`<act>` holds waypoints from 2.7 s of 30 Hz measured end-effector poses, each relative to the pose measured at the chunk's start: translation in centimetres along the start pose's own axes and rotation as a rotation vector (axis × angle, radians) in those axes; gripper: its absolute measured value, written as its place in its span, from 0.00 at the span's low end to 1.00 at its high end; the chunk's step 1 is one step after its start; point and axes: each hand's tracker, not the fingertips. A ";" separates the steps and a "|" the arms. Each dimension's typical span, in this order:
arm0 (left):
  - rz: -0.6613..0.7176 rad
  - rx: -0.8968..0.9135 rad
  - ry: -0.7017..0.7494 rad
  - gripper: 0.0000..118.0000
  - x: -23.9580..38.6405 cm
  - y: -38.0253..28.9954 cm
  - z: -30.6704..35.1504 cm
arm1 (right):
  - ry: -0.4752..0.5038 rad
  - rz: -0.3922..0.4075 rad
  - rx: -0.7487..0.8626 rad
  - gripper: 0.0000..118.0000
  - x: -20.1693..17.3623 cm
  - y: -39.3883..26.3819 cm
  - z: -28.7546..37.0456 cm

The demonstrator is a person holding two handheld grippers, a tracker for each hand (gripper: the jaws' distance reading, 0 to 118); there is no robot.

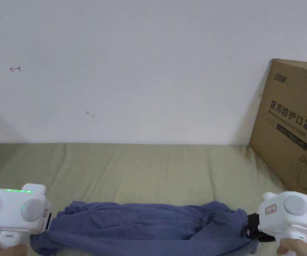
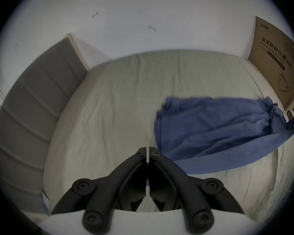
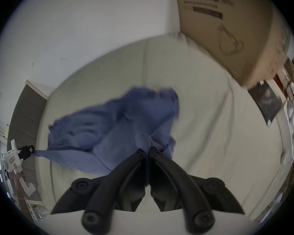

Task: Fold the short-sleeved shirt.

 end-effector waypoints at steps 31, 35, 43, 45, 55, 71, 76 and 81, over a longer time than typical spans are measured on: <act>0.042 -0.054 -0.070 0.81 -6.1 -38.0 22.4 | -0.005 -0.081 0.051 0.67 9.1 -39.4 18.1; 0.069 -0.030 -0.154 0.94 -5.6 -38.4 23.9 | -0.018 -0.014 0.095 0.67 7.8 -40.4 20.7; 0.063 -0.041 -0.148 0.00 -5.2 -41.8 25.0 | 0.026 0.116 0.087 0.00 4.0 -44.8 22.0; 0.106 -0.053 -0.133 0.00 -5.7 -43.1 24.5 | 0.016 0.100 0.079 0.00 3.9 -45.3 21.1; 0.171 -0.097 -0.145 0.83 -7.9 -41.2 21.3 | -0.008 0.099 0.047 0.00 3.6 -44.3 19.8; 0.109 -0.187 -0.165 0.03 -6.2 -39.1 19.4 | -0.033 0.048 0.030 0.18 6.6 -43.3 19.6; 0.107 -0.176 -0.169 0.03 -5.9 -38.8 20.6 | -0.055 0.070 0.044 0.63 8.1 -40.7 17.8; 0.109 -0.185 -0.173 0.03 -6.0 -38.6 20.6 | -0.042 0.096 -0.009 0.07 9.0 -39.5 16.8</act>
